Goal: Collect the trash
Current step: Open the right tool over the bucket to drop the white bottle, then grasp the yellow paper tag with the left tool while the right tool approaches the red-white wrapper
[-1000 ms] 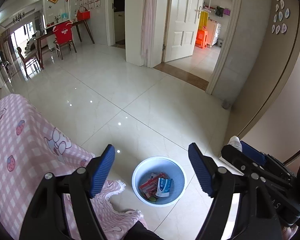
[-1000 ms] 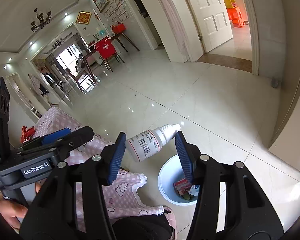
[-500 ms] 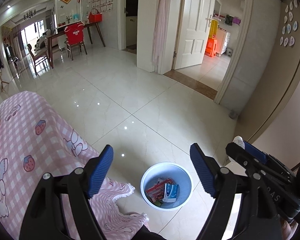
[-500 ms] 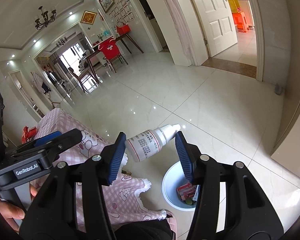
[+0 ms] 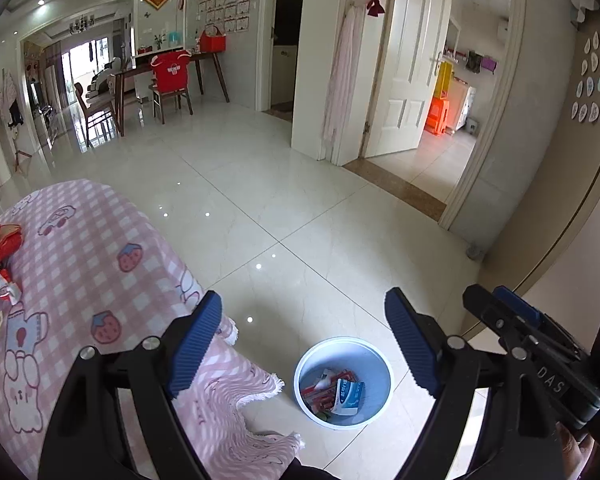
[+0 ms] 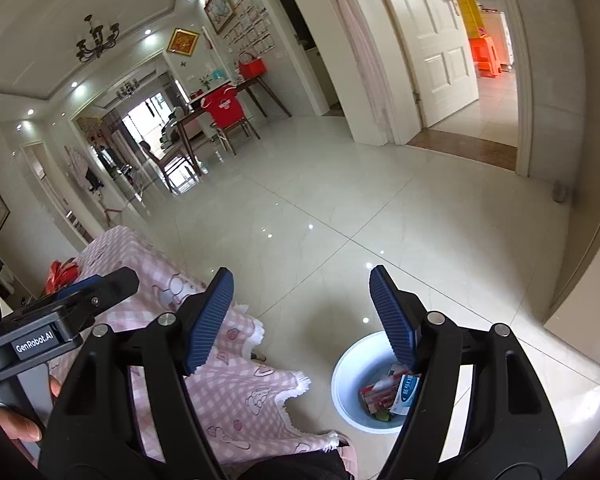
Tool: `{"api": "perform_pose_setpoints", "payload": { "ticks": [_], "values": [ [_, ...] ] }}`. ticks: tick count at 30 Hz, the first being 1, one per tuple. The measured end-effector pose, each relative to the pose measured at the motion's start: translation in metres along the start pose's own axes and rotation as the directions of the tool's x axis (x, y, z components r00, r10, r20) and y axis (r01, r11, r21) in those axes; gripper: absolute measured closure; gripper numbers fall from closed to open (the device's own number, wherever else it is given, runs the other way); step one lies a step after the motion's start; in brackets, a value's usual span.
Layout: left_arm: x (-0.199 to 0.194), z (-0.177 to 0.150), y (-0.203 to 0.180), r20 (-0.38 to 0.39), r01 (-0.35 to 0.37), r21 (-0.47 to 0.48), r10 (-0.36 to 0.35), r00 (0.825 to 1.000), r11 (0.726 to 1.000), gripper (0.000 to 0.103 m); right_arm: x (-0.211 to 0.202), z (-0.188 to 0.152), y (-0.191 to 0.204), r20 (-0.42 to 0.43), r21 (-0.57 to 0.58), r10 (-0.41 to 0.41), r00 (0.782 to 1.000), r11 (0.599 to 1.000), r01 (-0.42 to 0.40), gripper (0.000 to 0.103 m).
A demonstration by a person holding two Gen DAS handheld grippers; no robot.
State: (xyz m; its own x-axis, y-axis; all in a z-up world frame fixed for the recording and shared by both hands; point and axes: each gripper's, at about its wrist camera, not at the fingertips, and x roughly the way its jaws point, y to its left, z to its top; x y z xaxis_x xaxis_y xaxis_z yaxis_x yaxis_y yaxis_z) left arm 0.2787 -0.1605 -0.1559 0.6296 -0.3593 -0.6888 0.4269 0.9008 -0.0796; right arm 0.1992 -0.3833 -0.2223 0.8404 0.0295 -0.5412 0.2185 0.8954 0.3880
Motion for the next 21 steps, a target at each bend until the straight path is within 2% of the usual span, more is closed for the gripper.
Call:
{"api": "perform_pose_setpoints", "payload": {
  "ticks": [6,12,16,21],
  "values": [
    [-0.038,-0.004,0.043,0.039,-0.062,-0.011,0.062,0.997,0.998,0.021,-0.003,0.000,0.059,-0.024,-0.088,0.083,0.996,0.993,-0.085,0.033],
    [-0.078,-0.016,0.125,0.054,-0.187,-0.072,0.191,0.980,0.980,0.021,0.008,-0.013,0.148,-0.097,-0.211,0.190,0.977,0.955,-0.207,0.033],
    [-0.094,-0.031,0.192,0.018,-0.263,-0.127,0.267,0.963,0.956,0.021,0.022,-0.025,0.203,-0.153,-0.291,0.227,0.962,0.920,-0.263,0.033],
    [-0.087,-0.052,0.248,-0.057,-0.292,-0.164,0.287,0.956,0.942,0.021,0.047,-0.036,0.254,-0.226,-0.367,0.229,0.947,0.880,-0.301,0.033]
  ]
}}
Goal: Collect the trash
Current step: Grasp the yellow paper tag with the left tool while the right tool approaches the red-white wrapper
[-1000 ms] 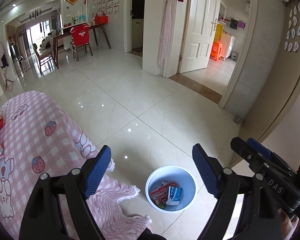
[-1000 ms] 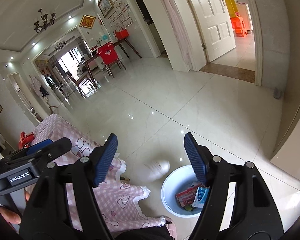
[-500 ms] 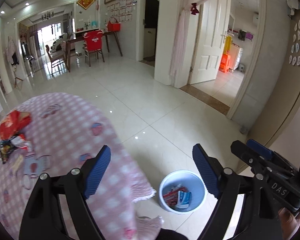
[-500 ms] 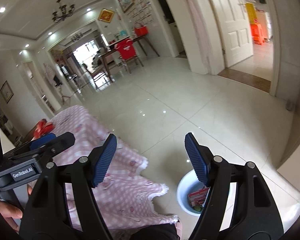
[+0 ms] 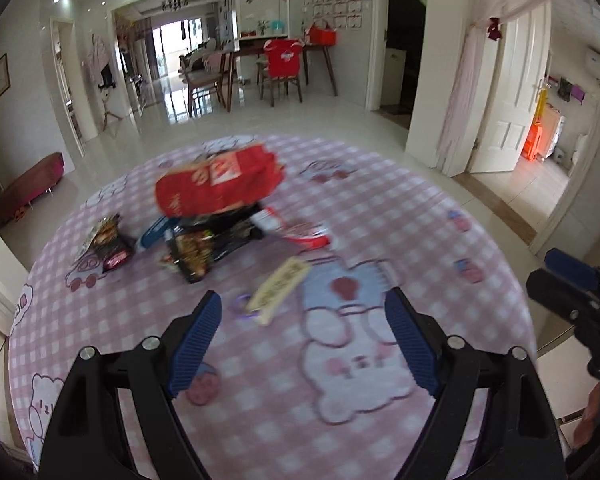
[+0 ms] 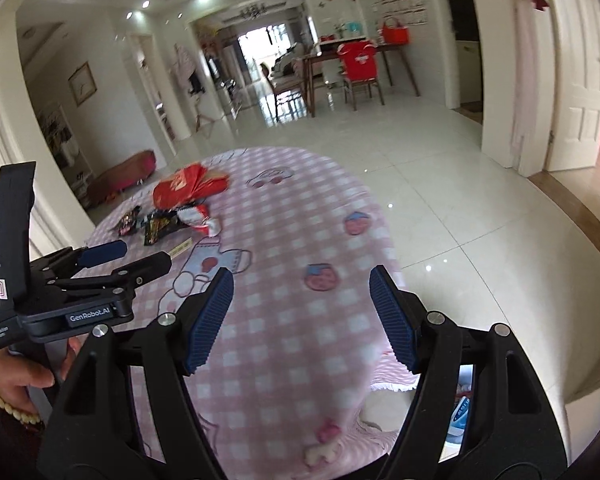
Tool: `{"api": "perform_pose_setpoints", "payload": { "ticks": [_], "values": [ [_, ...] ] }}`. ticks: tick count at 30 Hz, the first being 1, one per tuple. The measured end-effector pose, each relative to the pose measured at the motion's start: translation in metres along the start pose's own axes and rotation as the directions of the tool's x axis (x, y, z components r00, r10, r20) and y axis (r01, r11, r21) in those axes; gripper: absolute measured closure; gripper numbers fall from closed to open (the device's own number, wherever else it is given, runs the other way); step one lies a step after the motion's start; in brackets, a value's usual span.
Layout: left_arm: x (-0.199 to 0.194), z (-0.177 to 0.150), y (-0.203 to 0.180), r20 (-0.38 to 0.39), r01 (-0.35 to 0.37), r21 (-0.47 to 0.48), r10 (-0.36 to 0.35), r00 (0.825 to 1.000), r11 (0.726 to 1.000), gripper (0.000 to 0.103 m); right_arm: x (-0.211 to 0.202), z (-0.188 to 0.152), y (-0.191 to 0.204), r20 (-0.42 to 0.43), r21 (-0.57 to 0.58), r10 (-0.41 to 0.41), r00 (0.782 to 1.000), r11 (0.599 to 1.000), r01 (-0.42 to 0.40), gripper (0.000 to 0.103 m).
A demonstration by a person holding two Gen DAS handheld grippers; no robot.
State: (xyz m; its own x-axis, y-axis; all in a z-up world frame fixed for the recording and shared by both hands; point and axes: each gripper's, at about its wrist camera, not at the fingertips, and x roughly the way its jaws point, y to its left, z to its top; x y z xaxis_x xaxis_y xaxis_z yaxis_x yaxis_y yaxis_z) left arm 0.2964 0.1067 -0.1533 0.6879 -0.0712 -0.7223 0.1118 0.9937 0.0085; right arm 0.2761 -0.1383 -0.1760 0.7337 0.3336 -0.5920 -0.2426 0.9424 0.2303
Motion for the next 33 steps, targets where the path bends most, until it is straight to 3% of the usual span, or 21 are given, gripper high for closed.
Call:
{"api": "perform_pose_setpoints", "payload": {
  "ticks": [3,7,12,14,21,25,30,33],
  "values": [
    [0.017,-0.004,0.010,-0.041,-0.003,0.015,0.003,0.999,1.000,0.021,0.018,0.007,0.013,-0.033,-0.037,0.000,0.999,0.999,-0.001,0.033],
    [0.034,-0.006,0.013,-0.082,0.020,0.040,-0.016,0.996,0.999,0.042,0.035,0.008,0.026,-0.064,-0.067,-0.003,0.998,0.998,-0.001,0.033],
    [0.045,-0.001,0.010,-0.092,0.040,0.068,-0.034,0.995,0.997,0.057,0.053,0.015,0.037,-0.095,-0.106,-0.010,0.995,0.994,0.000,0.033],
    [0.045,0.001,0.010,-0.086,0.051,0.082,-0.044,0.995,0.995,0.081,0.062,0.017,0.044,-0.109,-0.119,-0.008,0.994,0.993,-0.005,0.033],
    [0.029,0.001,0.025,-0.024,0.064,0.012,-0.064,0.998,0.998,0.081,0.095,0.027,0.071,-0.156,-0.181,0.007,0.988,0.983,-0.035,0.033],
    [0.009,0.002,0.045,0.056,0.005,-0.080,0.000,0.998,0.997,0.081,0.116,0.032,0.087,-0.199,-0.219,0.013,0.980,0.974,-0.057,0.033],
    [0.005,0.003,0.061,0.068,-0.078,-0.148,0.088,0.994,0.986,0.081,0.143,0.038,0.107,-0.235,-0.253,0.007,0.972,0.965,-0.068,0.034],
    [0.008,0.003,0.067,0.058,-0.100,-0.165,0.111,0.992,0.981,0.081,0.154,0.039,0.114,-0.241,-0.268,0.005,0.970,0.961,-0.072,0.044]
  ]
}}
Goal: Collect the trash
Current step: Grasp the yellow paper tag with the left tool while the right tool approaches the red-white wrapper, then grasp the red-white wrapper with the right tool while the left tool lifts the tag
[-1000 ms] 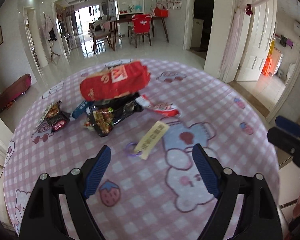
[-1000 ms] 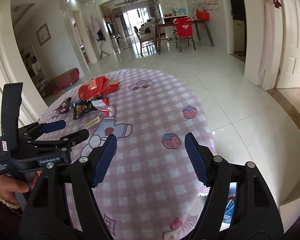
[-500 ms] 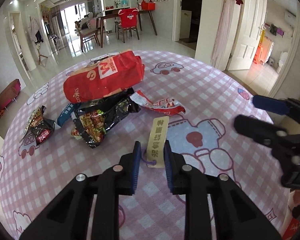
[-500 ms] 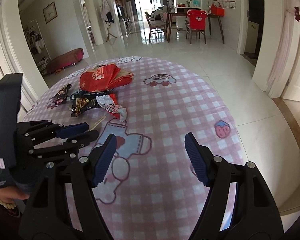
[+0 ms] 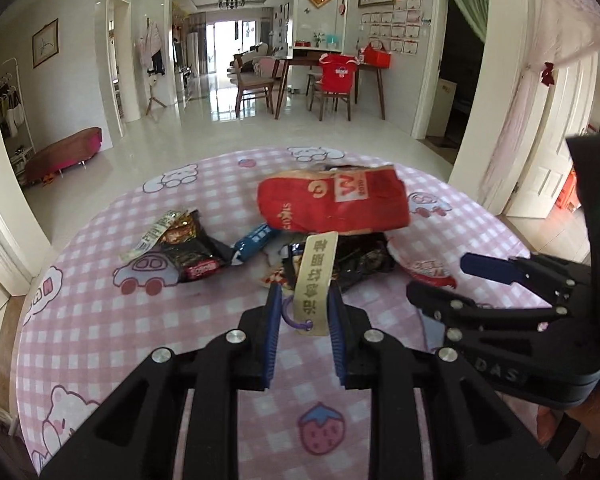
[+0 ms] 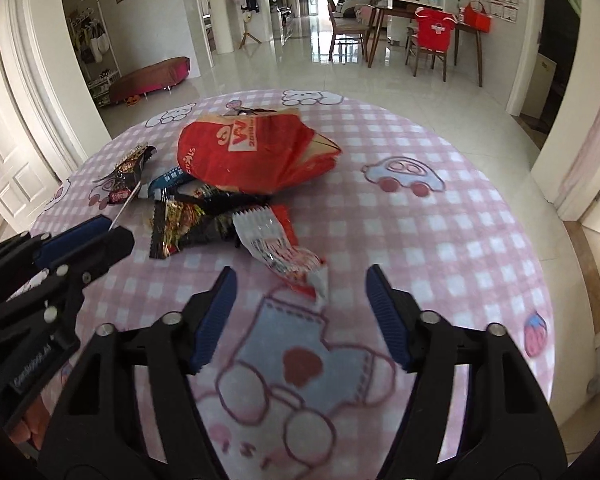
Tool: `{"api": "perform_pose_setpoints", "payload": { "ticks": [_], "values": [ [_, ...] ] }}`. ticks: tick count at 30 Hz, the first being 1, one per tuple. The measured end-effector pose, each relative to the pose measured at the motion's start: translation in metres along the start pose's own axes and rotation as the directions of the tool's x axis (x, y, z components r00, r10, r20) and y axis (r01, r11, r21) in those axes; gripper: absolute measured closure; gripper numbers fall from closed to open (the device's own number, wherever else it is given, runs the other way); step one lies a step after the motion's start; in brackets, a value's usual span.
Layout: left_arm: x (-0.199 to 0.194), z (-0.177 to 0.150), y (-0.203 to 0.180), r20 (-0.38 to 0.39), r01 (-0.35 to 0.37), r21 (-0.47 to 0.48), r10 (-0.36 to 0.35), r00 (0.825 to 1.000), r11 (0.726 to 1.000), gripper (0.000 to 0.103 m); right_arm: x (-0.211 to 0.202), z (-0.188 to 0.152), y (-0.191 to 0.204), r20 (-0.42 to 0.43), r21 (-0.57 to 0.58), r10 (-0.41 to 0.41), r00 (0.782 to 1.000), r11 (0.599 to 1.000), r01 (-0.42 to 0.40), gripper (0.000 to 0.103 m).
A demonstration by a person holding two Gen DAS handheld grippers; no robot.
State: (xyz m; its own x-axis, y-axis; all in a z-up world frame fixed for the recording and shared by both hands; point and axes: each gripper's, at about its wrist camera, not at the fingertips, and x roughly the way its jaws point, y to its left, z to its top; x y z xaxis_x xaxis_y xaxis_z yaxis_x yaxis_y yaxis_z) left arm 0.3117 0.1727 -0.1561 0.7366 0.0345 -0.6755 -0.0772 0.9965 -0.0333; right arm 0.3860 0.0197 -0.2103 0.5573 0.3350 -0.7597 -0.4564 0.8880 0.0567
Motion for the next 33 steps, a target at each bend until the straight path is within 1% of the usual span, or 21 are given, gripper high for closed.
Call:
{"api": "perform_pose_setpoints", "payload": {
  "ticks": [3,4,5,6,10,13,18,23,24,27,30,33],
  "values": [
    [0.002,0.000,0.001,-0.007,0.000,0.003,0.000,1.000,1.000,0.081,0.012,0.002,0.005,-0.023,-0.024,-0.012,1.000,1.000,0.011,0.057],
    [0.002,0.000,0.000,-0.009,0.000,0.004,0.000,1.000,1.000,0.081,0.012,0.003,0.006,-0.021,-0.035,-0.031,0.999,0.999,0.030,0.072],
    [0.002,0.001,0.000,-0.009,0.002,0.004,-0.002,1.000,1.000,0.081,0.011,0.003,0.006,-0.020,-0.040,-0.037,0.999,0.999,0.036,0.073],
    [0.002,0.000,0.000,-0.009,0.003,0.003,-0.003,1.000,1.000,0.081,0.011,0.004,0.004,-0.020,-0.032,-0.026,0.999,0.999,0.026,0.074],
    [-0.002,0.000,-0.002,-0.006,0.024,0.012,-0.024,1.000,1.000,0.081,-0.002,-0.003,-0.005,0.002,-0.011,-0.007,1.000,1.000,0.007,0.076],
    [-0.009,0.001,-0.008,-0.003,0.056,0.017,-0.056,0.998,0.998,0.081,-0.019,-0.012,-0.014,0.024,0.023,0.025,0.999,0.999,-0.026,0.076],
    [-0.029,0.003,-0.032,0.022,0.095,0.048,-0.096,0.995,0.994,0.081,-0.061,-0.029,-0.035,0.088,0.087,0.048,0.995,0.995,-0.055,0.076],
    [-0.048,0.002,-0.078,0.032,0.154,0.110,-0.159,0.987,0.982,0.081,-0.100,-0.049,-0.059,0.144,0.130,0.034,0.989,0.990,-0.053,0.076],
    [-0.052,0.001,-0.083,0.033,0.162,0.120,-0.167,0.985,0.979,0.081,-0.110,-0.055,-0.067,0.158,0.148,0.030,0.987,0.988,-0.054,0.076],
    [-0.058,-0.002,-0.117,0.024,0.202,0.166,-0.209,0.978,0.965,0.081,-0.137,-0.073,-0.093,0.194,0.195,0.010,0.981,0.980,-0.048,0.076],
    [-0.062,-0.006,-0.155,0.002,0.246,0.215,-0.252,0.968,0.945,0.081,-0.163,-0.098,-0.123,0.225,0.253,-0.028,0.974,0.967,-0.031,0.076],
    [-0.064,-0.016,-0.202,-0.032,0.298,0.277,-0.301,0.953,0.913,0.081,-0.183,-0.126,-0.154,0.243,0.318,-0.071,0.968,0.948,-0.010,0.076]
  ]
}}
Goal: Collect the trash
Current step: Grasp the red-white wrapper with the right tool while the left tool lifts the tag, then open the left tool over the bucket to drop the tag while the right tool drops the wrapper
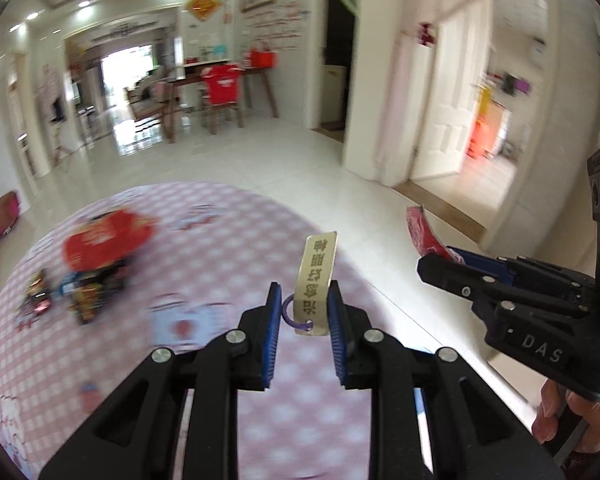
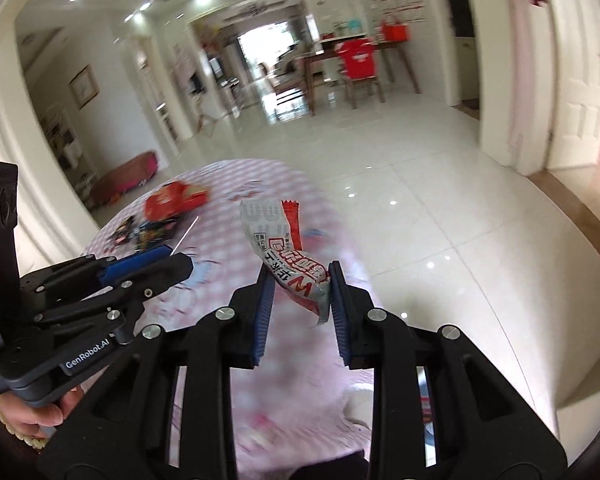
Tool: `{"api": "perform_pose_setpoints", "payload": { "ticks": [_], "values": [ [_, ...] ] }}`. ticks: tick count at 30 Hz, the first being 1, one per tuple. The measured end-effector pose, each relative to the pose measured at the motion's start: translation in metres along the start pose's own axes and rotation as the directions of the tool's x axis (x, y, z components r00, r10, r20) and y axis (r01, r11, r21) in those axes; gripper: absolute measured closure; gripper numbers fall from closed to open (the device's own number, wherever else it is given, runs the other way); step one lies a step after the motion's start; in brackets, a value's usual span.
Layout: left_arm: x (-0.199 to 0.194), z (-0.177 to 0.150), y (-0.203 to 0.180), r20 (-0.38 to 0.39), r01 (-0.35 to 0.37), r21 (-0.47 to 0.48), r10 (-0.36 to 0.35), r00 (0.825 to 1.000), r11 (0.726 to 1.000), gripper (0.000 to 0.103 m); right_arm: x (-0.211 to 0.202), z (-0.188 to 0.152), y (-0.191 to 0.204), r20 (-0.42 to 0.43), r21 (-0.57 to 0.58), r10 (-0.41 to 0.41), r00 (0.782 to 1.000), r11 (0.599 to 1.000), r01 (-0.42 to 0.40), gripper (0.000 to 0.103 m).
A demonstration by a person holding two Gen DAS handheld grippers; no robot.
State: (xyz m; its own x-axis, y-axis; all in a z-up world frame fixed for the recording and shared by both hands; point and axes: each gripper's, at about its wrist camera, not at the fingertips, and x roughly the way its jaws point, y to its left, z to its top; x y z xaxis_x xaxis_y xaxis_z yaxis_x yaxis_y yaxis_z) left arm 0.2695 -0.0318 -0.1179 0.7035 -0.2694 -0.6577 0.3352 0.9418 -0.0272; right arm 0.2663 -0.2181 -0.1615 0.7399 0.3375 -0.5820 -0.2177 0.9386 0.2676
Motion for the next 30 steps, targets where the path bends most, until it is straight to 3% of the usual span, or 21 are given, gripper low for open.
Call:
{"api": "perform_pose_setpoints", "payload": {
  "ticks": [5,15,16,17,19,30],
  "values": [
    [0.028,0.001,-0.069,-0.056,0.097,0.080,-0.093,0.994,0.992,0.081,-0.034,-0.024,-0.063,0.029,0.114,-0.083,0.996,0.990,0.080,0.076],
    [0.097,-0.005,-0.176,-0.193,0.253,0.144,-0.224,0.955,0.957,0.080,-0.079,-0.066,-0.157,0.046,0.303,-0.235,0.971,0.929,0.211,0.076],
    [0.103,-0.006,-0.185,-0.203,0.262,0.150,-0.229,0.952,0.953,0.072,-0.079,-0.068,-0.160,0.046,0.311,-0.245,0.969,0.925,0.219,0.076],
    [0.108,-0.007,-0.190,-0.215,0.260,0.155,-0.225,0.950,0.953,0.044,-0.082,-0.071,-0.166,0.047,0.321,-0.258,0.965,0.919,0.230,0.076],
    [0.116,-0.011,-0.195,-0.220,0.228,0.146,-0.193,0.956,0.963,0.026,-0.082,-0.075,-0.173,0.039,0.342,-0.270,0.962,0.908,0.241,0.076],
    [0.119,-0.018,-0.187,-0.236,0.185,0.119,-0.153,0.960,0.976,0.026,-0.080,-0.085,-0.181,0.014,0.358,-0.252,0.968,0.905,0.231,0.076]
  ]
}}
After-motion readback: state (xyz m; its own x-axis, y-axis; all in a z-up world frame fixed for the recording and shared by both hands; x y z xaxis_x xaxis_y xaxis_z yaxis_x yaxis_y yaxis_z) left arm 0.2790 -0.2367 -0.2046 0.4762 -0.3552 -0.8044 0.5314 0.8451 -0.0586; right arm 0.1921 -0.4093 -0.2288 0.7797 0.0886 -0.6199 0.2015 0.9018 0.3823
